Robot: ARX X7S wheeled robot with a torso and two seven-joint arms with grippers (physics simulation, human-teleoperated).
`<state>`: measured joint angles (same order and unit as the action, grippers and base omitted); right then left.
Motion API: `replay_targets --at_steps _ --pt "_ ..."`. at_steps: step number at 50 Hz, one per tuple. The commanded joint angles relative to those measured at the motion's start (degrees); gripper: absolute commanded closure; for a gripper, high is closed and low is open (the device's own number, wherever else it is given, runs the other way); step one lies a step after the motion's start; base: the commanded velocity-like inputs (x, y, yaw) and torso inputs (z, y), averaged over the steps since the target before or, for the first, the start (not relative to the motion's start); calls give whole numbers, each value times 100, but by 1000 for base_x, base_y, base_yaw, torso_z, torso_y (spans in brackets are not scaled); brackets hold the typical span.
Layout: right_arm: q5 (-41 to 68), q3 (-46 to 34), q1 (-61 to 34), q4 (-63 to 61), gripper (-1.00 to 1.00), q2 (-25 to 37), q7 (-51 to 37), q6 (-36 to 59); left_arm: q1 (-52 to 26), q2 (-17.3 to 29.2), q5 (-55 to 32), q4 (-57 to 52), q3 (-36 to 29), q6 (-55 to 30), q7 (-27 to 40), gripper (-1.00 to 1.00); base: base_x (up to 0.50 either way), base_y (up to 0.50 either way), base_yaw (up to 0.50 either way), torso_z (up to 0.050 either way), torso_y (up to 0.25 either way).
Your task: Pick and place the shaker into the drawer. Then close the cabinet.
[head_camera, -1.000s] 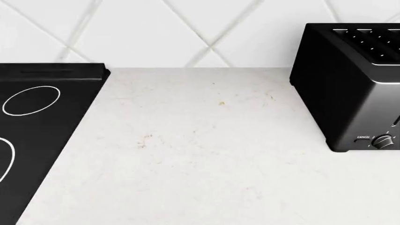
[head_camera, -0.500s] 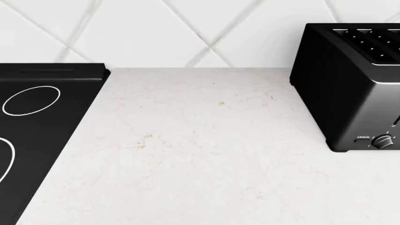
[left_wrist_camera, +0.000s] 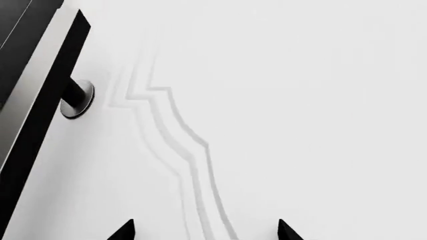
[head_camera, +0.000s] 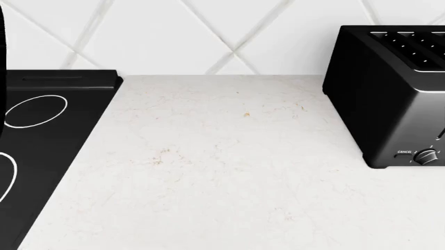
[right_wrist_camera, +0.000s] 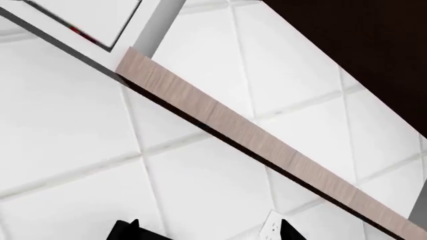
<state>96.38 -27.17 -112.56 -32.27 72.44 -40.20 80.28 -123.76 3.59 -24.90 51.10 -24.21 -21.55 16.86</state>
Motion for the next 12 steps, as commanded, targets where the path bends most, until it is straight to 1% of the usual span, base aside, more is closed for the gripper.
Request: replay_targets --at_steps 1,7,12 --pt "1359 56 340 -488 -100 780 -921 -566 248 -358 -869 2388 -1369 427 -246 -100 0 0 0 0 0" --pt "1546 41 315 -493 -100 834 -1063 -561 429 -358 -1051 2389 -1522 416 -158 -100 0 0 0 3 0" --pt "1503 20 380 -502 -100 752 -1087 -629 399 -357 -641 2389 -1124 339 -213 -100 0 0 0 0 0"
